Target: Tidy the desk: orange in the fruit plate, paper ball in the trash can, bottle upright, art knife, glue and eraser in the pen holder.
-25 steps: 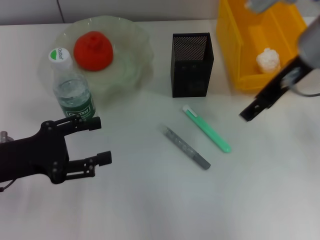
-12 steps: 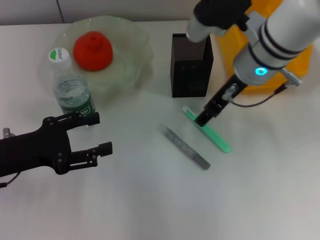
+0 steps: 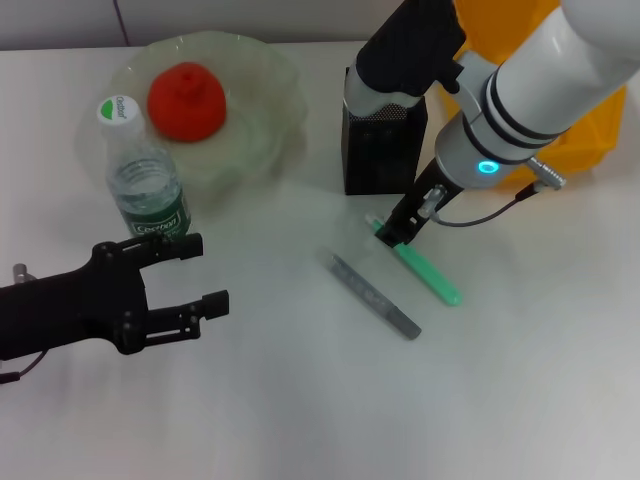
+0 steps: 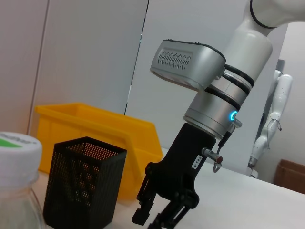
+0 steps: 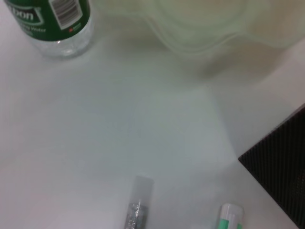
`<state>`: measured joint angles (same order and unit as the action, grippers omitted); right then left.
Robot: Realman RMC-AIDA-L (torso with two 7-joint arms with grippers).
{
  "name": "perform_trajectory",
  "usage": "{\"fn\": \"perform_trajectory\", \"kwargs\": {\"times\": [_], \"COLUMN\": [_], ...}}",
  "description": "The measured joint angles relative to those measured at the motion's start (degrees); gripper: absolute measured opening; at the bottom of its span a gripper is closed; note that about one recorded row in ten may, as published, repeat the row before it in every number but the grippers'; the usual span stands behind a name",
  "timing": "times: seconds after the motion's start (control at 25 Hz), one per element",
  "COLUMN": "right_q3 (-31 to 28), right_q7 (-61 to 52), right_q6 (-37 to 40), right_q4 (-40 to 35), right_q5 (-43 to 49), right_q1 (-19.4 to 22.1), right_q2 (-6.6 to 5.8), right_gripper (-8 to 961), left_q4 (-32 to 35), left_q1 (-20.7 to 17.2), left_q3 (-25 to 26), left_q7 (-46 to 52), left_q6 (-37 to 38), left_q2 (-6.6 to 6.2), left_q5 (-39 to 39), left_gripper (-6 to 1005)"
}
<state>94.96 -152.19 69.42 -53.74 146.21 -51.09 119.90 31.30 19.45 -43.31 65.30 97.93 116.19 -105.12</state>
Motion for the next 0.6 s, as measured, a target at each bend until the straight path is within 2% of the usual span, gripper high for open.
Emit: {"fn": "perform_trajectory", "kwargs": {"times": [0.36, 0.6], "right_q3": [2.2, 2.3], "right_q7": [-0.4, -0.1], "right_q6": [-4.9, -5.8], "right_q4": [3.1, 4.2], "right_q5": [-1.6, -2.4], "right_q1": [0.0, -0.3], "right_q2": [-0.02, -0.02], "right_gripper": [268, 274], "left_q4": [0.0, 0.0], "left_q1": [0.2, 0.3], "left_q3": [0.0, 0.0], "left_q7": [0.2, 0.2], "left_q6": [-0.3, -0.3], "left_q2": [0.17, 0.20], "left_q5": [-0.5, -0.5], "left_gripper": [814, 814]}}
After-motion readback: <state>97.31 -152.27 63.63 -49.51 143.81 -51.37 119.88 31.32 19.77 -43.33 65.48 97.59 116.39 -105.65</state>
